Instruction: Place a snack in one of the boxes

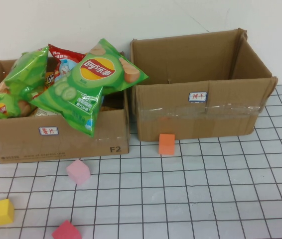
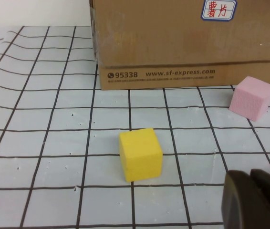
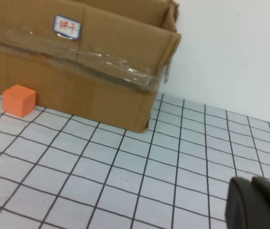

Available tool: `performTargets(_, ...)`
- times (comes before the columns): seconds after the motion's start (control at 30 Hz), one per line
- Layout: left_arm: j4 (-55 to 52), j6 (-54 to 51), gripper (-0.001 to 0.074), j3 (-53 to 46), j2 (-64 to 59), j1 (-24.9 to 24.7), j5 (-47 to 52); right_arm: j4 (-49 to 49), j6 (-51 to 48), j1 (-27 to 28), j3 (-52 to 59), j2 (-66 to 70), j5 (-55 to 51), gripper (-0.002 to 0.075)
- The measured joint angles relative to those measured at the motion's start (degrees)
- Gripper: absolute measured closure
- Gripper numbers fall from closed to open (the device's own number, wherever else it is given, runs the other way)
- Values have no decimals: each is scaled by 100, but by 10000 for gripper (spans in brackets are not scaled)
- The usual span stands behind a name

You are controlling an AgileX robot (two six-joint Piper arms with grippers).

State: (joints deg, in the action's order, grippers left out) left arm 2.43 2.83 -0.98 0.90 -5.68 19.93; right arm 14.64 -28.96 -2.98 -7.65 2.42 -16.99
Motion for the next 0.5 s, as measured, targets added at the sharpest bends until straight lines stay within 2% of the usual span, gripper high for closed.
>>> performTargets(0.37, 0, 0, 736, 0, 0, 0, 0, 70, 48, 31, 306, -294, 36, 727)
performTargets(0.5, 0, 0, 736, 0, 0, 0, 0, -545, 857, 31, 510, -294, 25, 727)
